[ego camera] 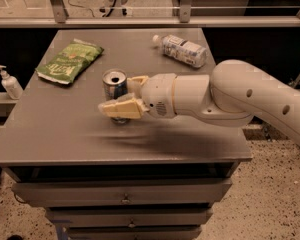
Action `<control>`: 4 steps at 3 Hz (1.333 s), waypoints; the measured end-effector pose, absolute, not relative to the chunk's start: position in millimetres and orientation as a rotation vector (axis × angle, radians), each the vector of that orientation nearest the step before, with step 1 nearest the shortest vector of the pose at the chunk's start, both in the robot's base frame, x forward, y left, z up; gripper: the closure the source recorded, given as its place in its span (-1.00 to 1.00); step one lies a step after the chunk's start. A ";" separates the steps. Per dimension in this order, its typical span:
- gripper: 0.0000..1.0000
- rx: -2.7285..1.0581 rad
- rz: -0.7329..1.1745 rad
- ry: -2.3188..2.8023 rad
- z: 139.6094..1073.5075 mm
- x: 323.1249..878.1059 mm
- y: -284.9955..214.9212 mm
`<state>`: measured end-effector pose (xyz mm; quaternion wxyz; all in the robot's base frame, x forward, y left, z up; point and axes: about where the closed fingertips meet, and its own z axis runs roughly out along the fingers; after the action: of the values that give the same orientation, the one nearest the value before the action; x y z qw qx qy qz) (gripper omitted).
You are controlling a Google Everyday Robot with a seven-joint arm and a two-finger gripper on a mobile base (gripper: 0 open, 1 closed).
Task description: Knock redbull can over
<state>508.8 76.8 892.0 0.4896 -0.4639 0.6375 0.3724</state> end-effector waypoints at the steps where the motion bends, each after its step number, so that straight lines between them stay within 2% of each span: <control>1: 0.27 -1.100 0.912 1.558 888.6 508.0 75.6; 2: 0.74 -1.096 0.882 1.587 885.5 509.0 55.8; 3: 1.00 -1.114 0.817 1.635 886.0 512.7 17.1; 4: 1.00 -1.176 0.718 1.670 898.7 521.0 -29.8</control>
Offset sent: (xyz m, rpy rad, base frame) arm 0.0044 -0.0551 -0.0143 -0.0472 0.0286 -0.0809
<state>521.0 -29.8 898.7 0.4693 -0.4796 0.6812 0.2928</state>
